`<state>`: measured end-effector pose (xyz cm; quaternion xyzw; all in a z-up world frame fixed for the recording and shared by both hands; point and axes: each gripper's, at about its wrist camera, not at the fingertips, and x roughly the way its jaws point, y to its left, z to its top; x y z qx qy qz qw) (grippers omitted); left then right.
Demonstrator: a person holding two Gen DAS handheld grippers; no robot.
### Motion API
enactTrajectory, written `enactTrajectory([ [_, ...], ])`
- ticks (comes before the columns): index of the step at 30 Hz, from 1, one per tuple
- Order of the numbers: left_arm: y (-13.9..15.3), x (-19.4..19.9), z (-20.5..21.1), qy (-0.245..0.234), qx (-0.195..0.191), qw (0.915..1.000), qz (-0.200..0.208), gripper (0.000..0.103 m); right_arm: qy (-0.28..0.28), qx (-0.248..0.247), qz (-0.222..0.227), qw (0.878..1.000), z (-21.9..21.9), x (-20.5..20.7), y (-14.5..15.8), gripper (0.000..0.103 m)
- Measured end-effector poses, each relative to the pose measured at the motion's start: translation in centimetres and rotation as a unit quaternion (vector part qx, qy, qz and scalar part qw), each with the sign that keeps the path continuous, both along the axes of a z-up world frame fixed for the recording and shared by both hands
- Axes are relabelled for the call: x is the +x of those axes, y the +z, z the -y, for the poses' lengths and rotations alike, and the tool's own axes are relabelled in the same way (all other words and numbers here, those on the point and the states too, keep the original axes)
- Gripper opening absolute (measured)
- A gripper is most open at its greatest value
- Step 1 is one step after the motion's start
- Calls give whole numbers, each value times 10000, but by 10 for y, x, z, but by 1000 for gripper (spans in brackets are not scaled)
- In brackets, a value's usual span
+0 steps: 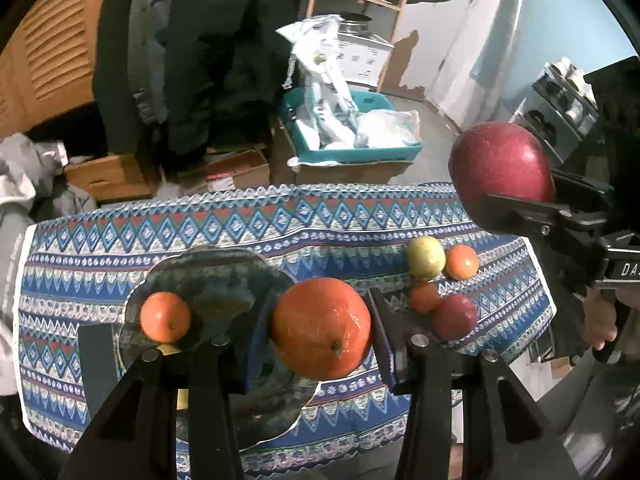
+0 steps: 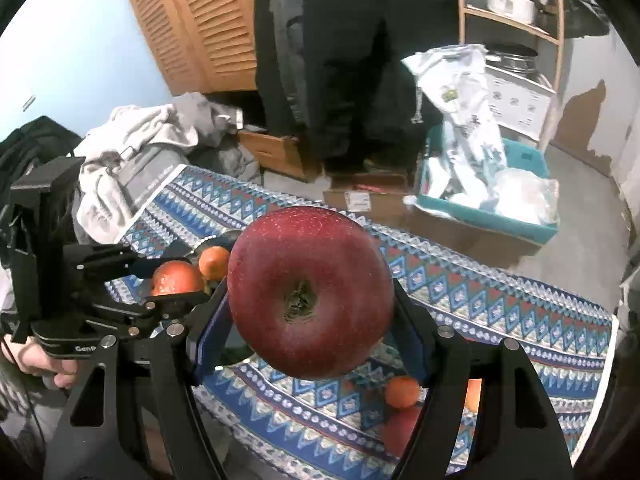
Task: Organize fruits
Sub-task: 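Lift and carry the apple and orange toward the glass bowl with both tools, then lower the apple with the right tool while the left tool lowers the orange into the bowl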
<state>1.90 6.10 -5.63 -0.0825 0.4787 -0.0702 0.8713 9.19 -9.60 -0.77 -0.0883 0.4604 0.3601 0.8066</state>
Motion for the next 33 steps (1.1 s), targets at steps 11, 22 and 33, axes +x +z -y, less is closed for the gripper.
enactTrajectory([
  [11,-14,-8,-51,448,-130,9989,-100,47,290,-68,-280,9992,-57,3,-17,73],
  [22,-44,-10,-89,811,-154,9959,-365,47,522,-229,-584,9967,-107,7,-46,73],
  [33,-87,-13,-89,861,-299,9917,-910,47,615,-634,-1111,9899,-131,11,-102,73],
])
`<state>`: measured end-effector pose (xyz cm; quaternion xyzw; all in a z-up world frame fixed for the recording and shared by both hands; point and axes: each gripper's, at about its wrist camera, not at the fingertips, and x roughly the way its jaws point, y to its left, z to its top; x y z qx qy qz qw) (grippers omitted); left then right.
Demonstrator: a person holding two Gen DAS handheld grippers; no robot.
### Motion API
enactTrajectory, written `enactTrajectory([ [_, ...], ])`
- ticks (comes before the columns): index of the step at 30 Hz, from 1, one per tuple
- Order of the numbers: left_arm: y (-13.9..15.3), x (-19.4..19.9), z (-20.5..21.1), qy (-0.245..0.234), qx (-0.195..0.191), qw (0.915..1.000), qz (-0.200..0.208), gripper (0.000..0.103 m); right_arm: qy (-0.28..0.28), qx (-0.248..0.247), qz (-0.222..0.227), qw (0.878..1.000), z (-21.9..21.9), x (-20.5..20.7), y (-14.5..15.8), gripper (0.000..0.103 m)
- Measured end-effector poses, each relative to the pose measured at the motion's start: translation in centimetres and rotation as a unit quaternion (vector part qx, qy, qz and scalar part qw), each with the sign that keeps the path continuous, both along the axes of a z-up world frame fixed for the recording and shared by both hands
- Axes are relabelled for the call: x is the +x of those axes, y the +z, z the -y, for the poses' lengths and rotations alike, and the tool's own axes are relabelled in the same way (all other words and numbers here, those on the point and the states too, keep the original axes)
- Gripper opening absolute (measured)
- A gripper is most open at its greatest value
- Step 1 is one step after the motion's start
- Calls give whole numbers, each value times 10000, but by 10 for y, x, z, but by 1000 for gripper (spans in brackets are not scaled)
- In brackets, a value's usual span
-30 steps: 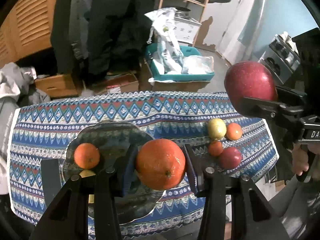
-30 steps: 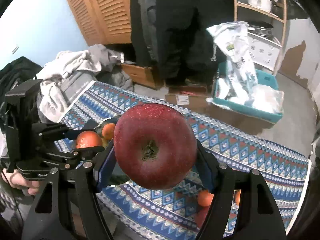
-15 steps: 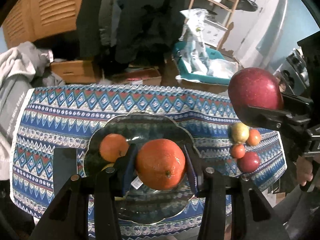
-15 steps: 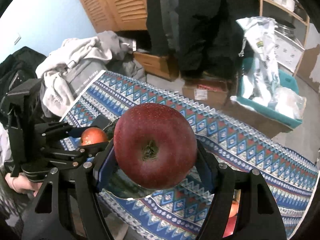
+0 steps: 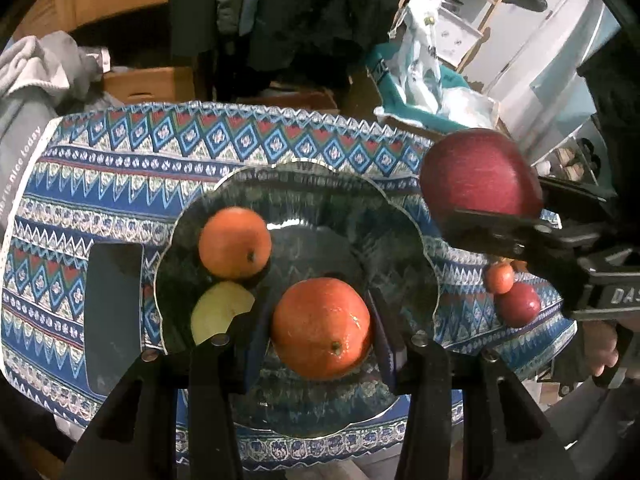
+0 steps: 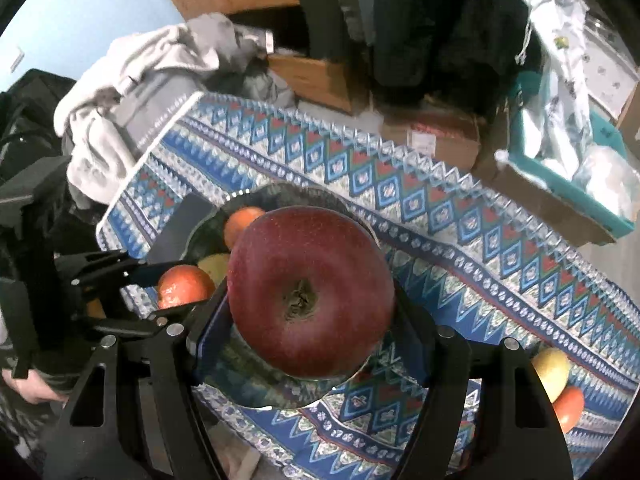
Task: Organize fruits
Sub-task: 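Lower the apple with the right tool while the left tool lowers the orange into the bowl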
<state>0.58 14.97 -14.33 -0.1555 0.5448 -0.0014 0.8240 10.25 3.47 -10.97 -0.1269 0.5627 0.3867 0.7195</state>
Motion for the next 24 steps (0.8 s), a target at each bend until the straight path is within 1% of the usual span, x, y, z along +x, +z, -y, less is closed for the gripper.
enactTrajectory([
  [3,-7,-4,2,-4,43,10000,-71,47,33,-102,-37,9999,-4,0,-11,73],
  [6,-14,-6,5,-46,-8,9998,-203,47,78,-190,-82,9998,-6,-1,-23,73],
  [10,-25,-7,9,-82,146,9992,-351,47,132,-339,-206,9991,-9,-3,-39,73],
  [14,-36,-9,12,-117,27,9984,-553,47,227,-447,-312,9983,-12,-7,-54,73],
  [17,-42,-14,17,-188,103,9981,-571,47,299,-500,-389,9975,-14,-11,-62,73],
  [19,-47,-18,19,-178,131,9979,-604,47,324,-529,-457,9970,-15,-13,-67,73],
  [24,-61,-23,19,-80,30,9969,-777,47,380,-602,-578,9958,-15,-17,-79,73],
])
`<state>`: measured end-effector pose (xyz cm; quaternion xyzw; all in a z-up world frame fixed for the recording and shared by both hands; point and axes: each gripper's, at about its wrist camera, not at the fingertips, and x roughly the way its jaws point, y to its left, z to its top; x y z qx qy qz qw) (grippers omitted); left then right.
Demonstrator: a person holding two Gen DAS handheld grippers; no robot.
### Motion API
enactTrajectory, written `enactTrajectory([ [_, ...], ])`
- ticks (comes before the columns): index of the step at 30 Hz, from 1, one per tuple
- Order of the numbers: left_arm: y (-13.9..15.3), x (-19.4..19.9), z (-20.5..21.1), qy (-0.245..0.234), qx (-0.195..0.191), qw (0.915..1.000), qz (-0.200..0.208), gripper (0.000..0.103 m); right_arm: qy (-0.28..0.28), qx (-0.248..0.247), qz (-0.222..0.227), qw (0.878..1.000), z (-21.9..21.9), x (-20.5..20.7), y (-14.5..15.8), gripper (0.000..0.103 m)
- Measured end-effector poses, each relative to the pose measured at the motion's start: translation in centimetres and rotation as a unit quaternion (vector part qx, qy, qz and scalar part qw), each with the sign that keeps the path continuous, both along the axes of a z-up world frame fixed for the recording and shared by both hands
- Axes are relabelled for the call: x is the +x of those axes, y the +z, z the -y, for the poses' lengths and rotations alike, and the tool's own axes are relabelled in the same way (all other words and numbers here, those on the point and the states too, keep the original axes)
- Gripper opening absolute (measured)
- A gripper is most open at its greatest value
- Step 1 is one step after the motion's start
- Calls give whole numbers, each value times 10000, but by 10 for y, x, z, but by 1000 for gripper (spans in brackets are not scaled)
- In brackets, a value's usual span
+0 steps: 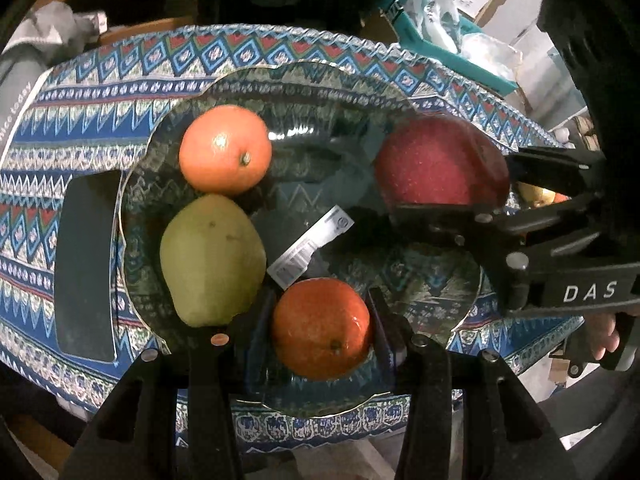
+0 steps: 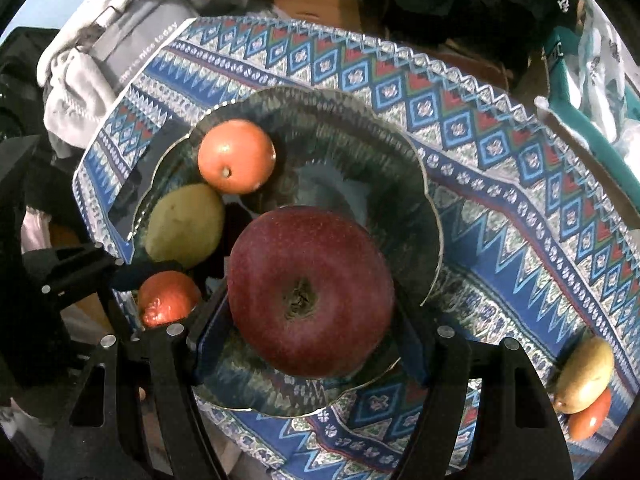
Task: Organize fruits
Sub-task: 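Lower the apple with the right tool while the left tool lowers the orange into the bowl, then open both tools and move them away from the bowl toward the loose fruit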
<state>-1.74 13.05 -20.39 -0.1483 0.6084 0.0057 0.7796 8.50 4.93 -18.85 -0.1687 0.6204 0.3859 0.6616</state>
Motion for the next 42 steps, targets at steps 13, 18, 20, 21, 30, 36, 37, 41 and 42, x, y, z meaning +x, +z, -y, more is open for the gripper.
enactTrajectory([
  [13,1,3,-8,104,-117,9999,-57,50,-29,-89,-53,9999,5,-2,-9,73],
  [18,0,2,-5,67,-128,9998,-113,50,-200,47,-123,9997,11,3,-5,70],
  [20,1,3,-2,14,-82,9999,-85,50,-266,90,-137,9995,12,5,-2,70],
  [21,2,3,-1,-6,-52,10000,-66,50,-273,99,-124,9995,12,6,-1,70],
  [30,14,7,3,-54,-55,9999,120,52,-350,250,134,9990,22,9,23,70],
  [36,27,9,7,-133,87,9994,318,54,-337,321,454,9979,29,9,46,70],
  [37,29,10,8,-139,97,9993,336,55,-328,305,529,9976,31,8,50,70],
  [41,39,12,11,-156,67,9989,438,55,-288,227,791,9962,39,4,61,70],
  [42,42,13,13,-162,52,9988,463,55,-299,218,833,9958,42,3,64,70],
])
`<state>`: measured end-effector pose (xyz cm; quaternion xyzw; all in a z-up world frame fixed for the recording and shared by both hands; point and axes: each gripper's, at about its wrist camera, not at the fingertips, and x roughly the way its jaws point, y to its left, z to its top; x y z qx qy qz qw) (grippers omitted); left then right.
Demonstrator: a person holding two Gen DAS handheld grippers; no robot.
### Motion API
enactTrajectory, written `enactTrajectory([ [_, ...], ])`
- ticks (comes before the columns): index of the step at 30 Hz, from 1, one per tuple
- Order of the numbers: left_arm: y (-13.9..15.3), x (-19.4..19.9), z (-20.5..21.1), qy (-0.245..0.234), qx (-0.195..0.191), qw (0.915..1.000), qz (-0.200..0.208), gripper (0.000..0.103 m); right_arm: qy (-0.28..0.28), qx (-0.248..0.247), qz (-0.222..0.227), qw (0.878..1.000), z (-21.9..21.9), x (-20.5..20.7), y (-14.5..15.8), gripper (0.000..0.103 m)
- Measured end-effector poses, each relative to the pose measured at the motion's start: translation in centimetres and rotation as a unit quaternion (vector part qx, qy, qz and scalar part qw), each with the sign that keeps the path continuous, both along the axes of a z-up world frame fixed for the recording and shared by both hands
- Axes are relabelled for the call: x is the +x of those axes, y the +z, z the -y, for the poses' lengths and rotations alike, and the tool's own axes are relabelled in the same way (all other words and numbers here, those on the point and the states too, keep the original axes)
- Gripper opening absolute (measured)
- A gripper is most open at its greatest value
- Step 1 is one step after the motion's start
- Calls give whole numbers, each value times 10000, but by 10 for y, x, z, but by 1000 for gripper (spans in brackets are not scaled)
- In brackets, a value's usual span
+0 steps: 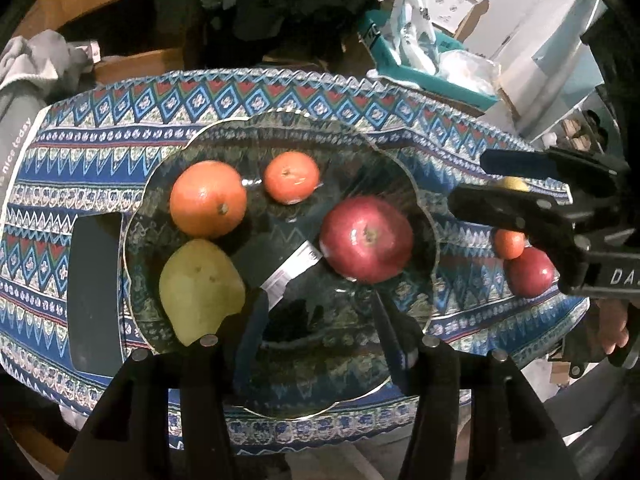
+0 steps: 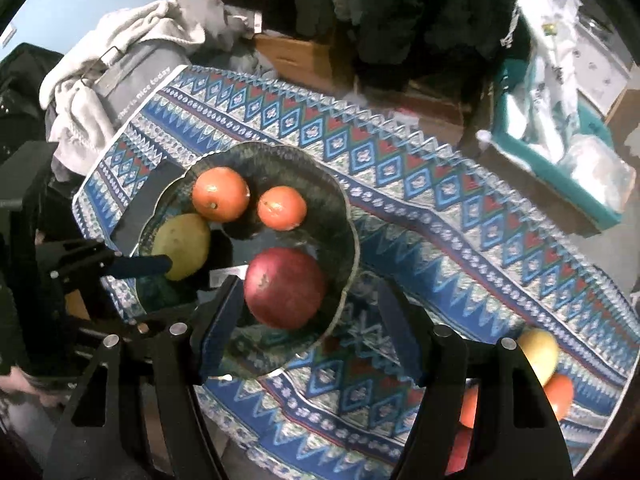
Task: Organize fruits
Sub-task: 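Open both tools and move them away from the bowl toward the loose fruit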
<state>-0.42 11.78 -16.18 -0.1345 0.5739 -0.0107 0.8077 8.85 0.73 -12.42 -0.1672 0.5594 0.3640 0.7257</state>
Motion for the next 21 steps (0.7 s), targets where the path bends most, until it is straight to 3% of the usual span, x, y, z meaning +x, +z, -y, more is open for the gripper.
enactTrajectory([
  [8,26,7,18,-132,59,9995,294,65,-204,77,254,9994,31,1,26,73],
  [21,51,16,58,-491,92,9973,540,72,-802,410,439,9950,102,7,68,76],
])
